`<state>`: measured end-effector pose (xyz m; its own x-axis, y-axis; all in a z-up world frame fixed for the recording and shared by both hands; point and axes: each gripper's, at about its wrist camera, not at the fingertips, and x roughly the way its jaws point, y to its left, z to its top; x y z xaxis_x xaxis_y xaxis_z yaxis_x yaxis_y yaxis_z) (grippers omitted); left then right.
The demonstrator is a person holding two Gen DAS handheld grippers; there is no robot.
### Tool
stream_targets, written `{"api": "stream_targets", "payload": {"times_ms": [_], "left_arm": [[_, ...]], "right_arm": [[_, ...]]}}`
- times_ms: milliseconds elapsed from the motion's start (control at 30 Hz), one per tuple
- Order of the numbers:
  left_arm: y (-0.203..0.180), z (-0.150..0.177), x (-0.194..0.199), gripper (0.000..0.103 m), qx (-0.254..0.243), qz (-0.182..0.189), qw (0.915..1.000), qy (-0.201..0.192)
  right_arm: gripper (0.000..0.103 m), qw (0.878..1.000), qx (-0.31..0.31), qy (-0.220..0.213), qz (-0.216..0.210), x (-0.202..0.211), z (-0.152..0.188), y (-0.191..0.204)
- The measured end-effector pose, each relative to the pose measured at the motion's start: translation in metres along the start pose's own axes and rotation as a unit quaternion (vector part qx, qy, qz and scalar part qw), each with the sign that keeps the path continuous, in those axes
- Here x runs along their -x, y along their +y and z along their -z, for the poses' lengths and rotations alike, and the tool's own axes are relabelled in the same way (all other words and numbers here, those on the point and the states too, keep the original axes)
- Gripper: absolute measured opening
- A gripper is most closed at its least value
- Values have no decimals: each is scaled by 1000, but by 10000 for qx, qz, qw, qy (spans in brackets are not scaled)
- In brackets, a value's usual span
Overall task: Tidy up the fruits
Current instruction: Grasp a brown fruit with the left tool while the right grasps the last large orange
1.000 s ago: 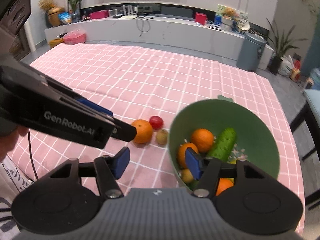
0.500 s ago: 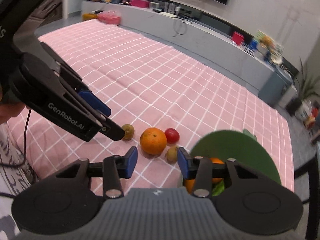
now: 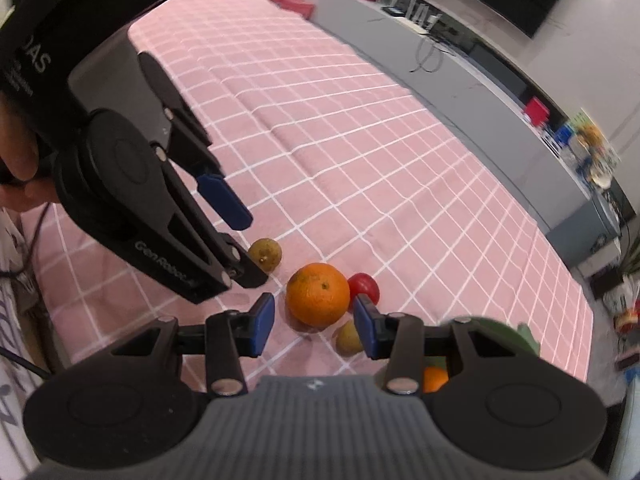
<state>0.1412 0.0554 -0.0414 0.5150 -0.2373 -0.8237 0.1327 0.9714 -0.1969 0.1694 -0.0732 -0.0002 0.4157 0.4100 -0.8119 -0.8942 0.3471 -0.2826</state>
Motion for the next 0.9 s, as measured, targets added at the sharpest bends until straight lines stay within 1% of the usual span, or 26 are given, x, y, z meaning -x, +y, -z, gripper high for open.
{"api": "stream_targets", "payload": {"times_ms": [133,233,333,433,500,567,667,900], "left_arm": [[3,-1,-8,54,71,-24,10000,55],[4,-1,-13,51,92,-42,9999,81],[4,-1,-18,47,87,-72,9998,137],[4,-3,-19,46,52,-69,9999,107],[3,-3,-20,43,46,-79,9999,84],[4,-3,-20,35,46,-94,9999,76],[5,-4,-21,31,49,-110,9999,65],[5,-4,-22,30,48,-109,9999,42]], "right_arm": [[41,9992,357,160,22,-18,-4,3],[41,9987,455,237,7,-29,-5,2],[44,9985,462,276,-34,-36,-6,0],[45,9986,445,297,-55,-41,-6,-1],[45,9987,390,307,-111,-45,-6,-2],[44,9988,359,323,-101,-48,-7,-2],[44,9988,312,351,-100,-51,-7,-2],[42,9991,235,351,-38,-53,-7,0]]}}
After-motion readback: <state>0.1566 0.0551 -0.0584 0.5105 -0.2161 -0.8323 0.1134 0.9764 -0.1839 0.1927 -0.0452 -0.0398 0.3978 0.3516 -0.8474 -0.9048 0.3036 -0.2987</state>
